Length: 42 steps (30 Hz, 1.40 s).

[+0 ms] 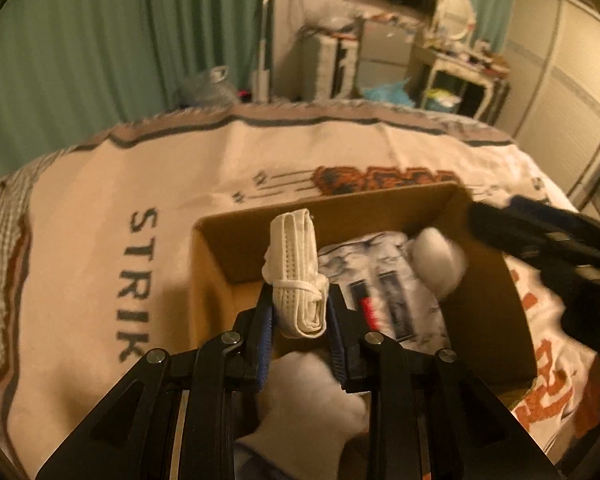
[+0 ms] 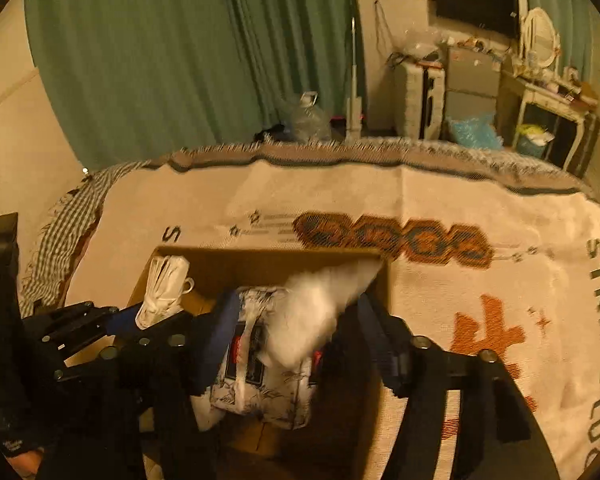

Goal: Organize soft objects

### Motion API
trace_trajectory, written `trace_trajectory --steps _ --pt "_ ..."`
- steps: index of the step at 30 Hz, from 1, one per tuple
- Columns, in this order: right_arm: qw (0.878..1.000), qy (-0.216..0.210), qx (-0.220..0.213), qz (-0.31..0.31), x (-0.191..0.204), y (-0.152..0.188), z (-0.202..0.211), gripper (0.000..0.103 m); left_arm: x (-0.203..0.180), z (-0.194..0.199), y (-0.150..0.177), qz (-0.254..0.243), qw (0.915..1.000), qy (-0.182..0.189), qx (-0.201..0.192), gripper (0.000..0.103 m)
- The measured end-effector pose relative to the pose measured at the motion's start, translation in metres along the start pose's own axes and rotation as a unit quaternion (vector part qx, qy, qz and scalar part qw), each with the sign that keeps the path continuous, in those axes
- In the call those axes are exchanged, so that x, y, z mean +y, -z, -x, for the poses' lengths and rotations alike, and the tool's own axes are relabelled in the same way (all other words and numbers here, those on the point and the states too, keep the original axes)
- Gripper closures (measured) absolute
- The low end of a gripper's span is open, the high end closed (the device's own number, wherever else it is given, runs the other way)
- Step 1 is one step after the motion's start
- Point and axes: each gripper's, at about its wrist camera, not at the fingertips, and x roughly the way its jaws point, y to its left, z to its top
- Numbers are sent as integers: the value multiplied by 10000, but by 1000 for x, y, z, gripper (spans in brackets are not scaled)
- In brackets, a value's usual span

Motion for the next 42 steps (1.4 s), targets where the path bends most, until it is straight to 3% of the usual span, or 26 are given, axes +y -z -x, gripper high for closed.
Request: trace_trajectory --steps 2,4,7,11,14,16,19,23,28,35,39,42 --pt "10000 25 -55 -69 -1 -4 14 35 3 13 0 88 10000 -2 13 74" --pt "9998 74 -163 -85 0 -8 37 33 6 37 1 194 9998 19 -102 56" --pt "9991 195 -372 -75 2 -11 84 29 4 84 4 210 9986 3 -494 41" --pt "9982 202 -552 -138 10 -13 146 26 1 159 7 191 9944 52 -1043 39" --pt "9965 250 -790 -80 22 -8 199 15 -2 217 14 87 9891 -193 -1461 18" --pt "9951 329 -936 23 34 0 236 13 -3 256 28 -56 9828 -415 -1798 16" --pt "9931 467 -1042 263 51 19 275 9 1 285 48 -109 9809 -452 -1886 16" --pt "9912 543 -1137 410 70 52 301 0 11 300 74 -53 9786 -487 -1997 16" --pt "9939 460 -916 402 83 93 283 0 20 277 104 11 9813 -479 -1863 16" --pt "9982 482 -162 305 87 145 190 0 30 216 140 59 9877 -608 -1437 16" --pt "9980 489 262 303 87 170 134 0 42 184 160 231 9878 -590 -1419 16" --pt "9979 470 407 176 82 184 105 0 51 150 167 253 9918 -644 -1072 16"
